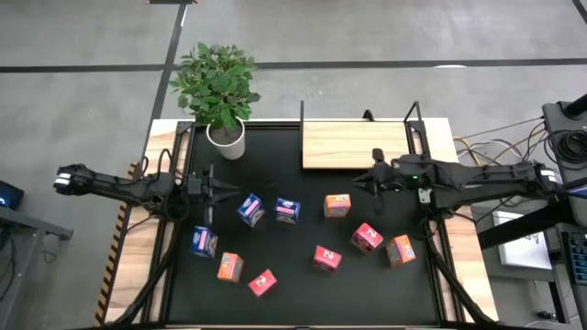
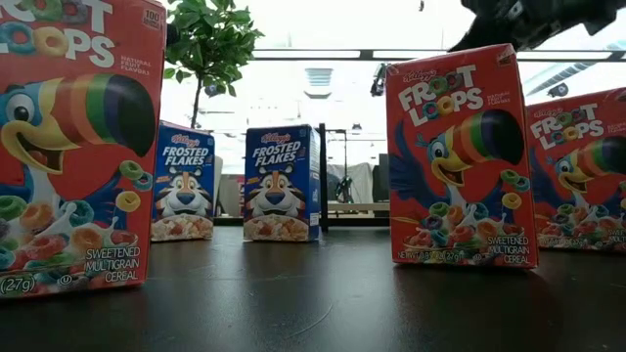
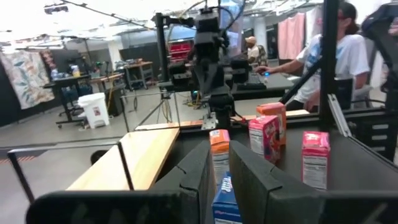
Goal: Stack cereal on shelf
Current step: Put the top right red cereal box on the shelf
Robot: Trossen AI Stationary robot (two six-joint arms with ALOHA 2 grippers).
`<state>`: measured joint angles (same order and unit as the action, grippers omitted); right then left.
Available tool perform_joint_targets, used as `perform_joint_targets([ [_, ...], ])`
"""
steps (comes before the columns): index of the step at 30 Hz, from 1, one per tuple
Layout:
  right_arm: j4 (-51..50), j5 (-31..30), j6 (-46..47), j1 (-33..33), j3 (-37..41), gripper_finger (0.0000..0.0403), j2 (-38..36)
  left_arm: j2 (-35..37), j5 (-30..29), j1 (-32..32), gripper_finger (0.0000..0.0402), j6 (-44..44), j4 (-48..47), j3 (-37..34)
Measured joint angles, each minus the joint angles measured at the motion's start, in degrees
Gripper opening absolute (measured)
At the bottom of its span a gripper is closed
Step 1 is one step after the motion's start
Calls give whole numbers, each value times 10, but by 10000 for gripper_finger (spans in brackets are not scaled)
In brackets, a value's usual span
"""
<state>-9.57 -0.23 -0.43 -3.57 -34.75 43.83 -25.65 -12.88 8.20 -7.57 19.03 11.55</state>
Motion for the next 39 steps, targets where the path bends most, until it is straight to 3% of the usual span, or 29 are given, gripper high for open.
perform_joint_targets([
  [15,-231,-28,36,37,-169,9,114,0,-2,0,45,4,10,0],
  [22,-249,-26,56,40,-210,18,154,1,-2,0,45,1,15,0],
  [27,-252,-23,58,48,-226,68,190,1,-2,0,45,-2,17,0],
  [39,-301,-23,30,55,-269,252,265,0,-2,0,45,-3,18,0],
])
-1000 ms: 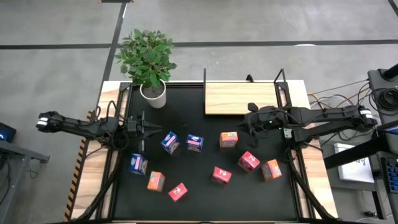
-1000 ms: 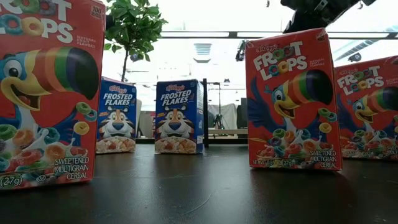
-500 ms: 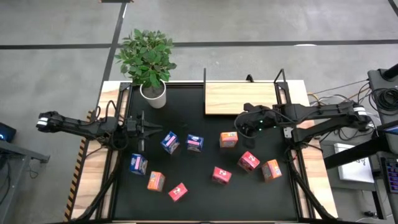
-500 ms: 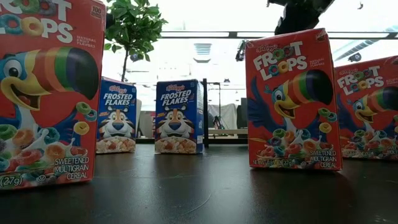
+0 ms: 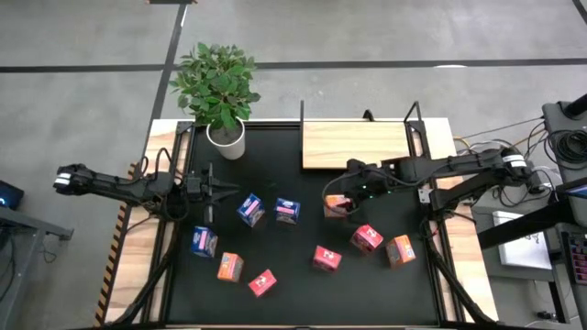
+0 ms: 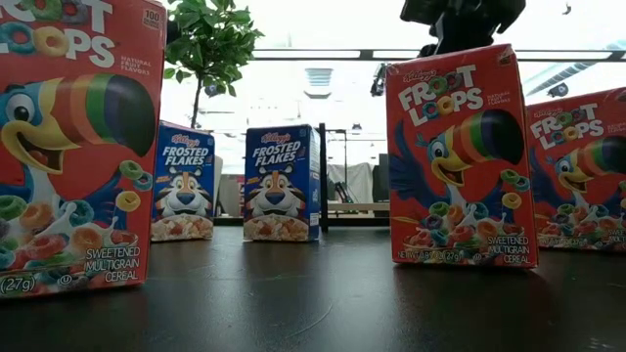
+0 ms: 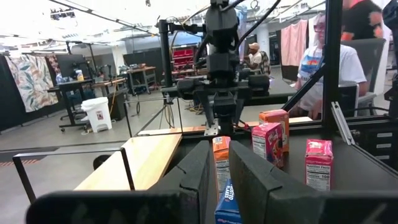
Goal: Stack cereal on shelf
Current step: Put the top right red cereal box on the shelf
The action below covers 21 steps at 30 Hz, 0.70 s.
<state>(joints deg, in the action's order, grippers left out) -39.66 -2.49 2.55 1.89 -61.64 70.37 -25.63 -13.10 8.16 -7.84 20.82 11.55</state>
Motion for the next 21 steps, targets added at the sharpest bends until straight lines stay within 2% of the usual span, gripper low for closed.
perform_joint_targets([
  [5,-86,10,25,0,-50,289,23,0,0,0,45,0,0,0],
  [11,-219,11,117,13,-136,287,59,0,0,0,45,-2,0,0],
  [14,-297,28,229,17,-173,281,82,0,0,0,45,-2,0,0],
  [16,-339,67,311,18,-185,279,95,0,0,0,45,-2,0,0],
  [21,-374,148,472,56,-172,277,113,0,0,0,45,-2,0,0],
])
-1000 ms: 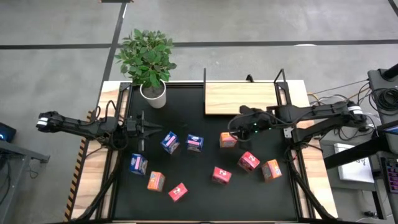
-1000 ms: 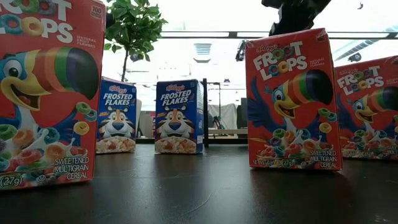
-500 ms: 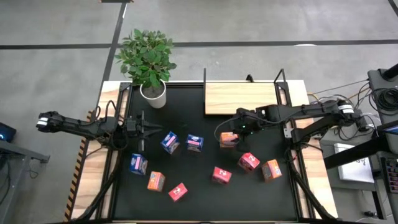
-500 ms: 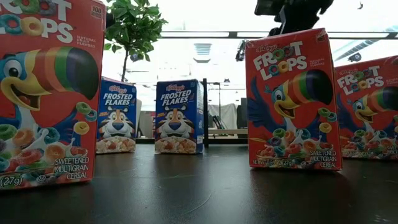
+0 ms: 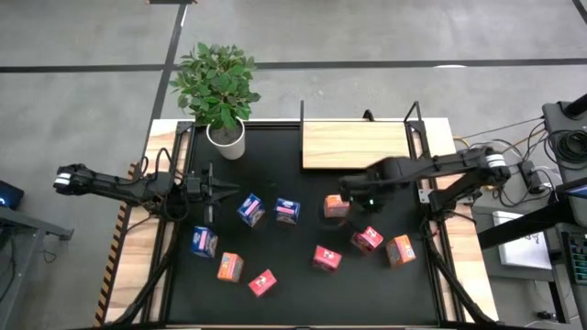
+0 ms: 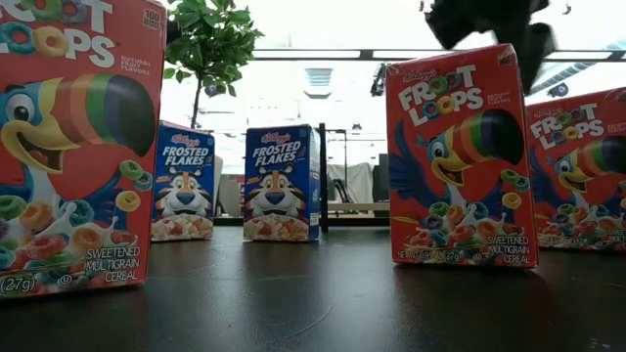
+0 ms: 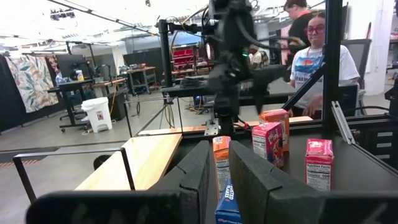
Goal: Stack cereal on shelf
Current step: Put the top right red cereal box on the shelf
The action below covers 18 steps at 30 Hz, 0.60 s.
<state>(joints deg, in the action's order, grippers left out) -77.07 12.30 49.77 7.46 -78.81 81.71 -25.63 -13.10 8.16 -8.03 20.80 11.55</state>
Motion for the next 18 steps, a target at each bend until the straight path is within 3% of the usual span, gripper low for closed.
perform_joint_targets([
  [4,-2,8,79,54,4,276,8,-1,0,0,45,2,0,0],
  [7,-2,-41,124,87,4,276,8,-2,0,0,45,-1,0,0],
  [13,0,-129,150,134,5,276,10,-2,0,0,45,-8,1,0],
  [18,3,-141,152,140,18,276,10,-2,0,0,45,-9,2,0],
])
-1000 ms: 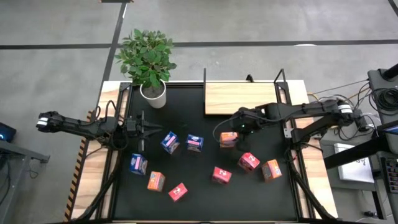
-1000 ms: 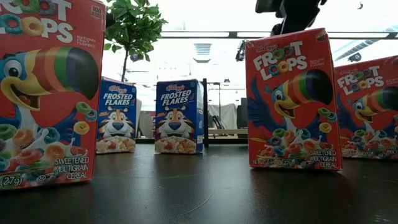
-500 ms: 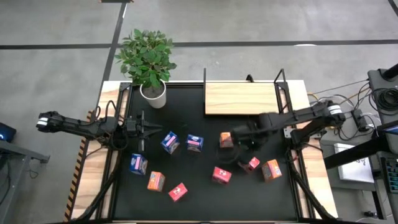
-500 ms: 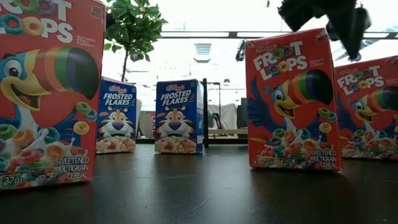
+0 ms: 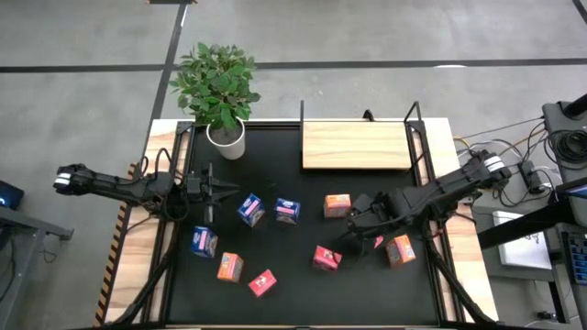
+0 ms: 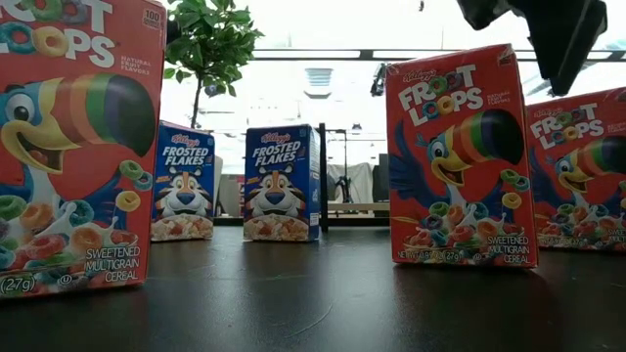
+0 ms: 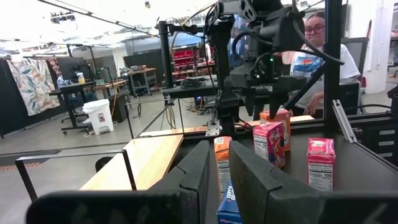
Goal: Stack cereal on shelf
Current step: Put the top right red cereal box on the shelf
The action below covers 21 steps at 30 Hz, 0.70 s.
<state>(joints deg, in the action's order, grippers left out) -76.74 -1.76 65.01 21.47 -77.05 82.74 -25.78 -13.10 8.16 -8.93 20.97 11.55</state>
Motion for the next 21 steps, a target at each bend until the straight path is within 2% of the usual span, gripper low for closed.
perform_joint_targets([
  [13,97,2,-29,0,72,271,0,0,0,0,45,0,0,0],
  [21,108,2,-36,0,77,205,0,0,0,0,45,0,0,0],
])
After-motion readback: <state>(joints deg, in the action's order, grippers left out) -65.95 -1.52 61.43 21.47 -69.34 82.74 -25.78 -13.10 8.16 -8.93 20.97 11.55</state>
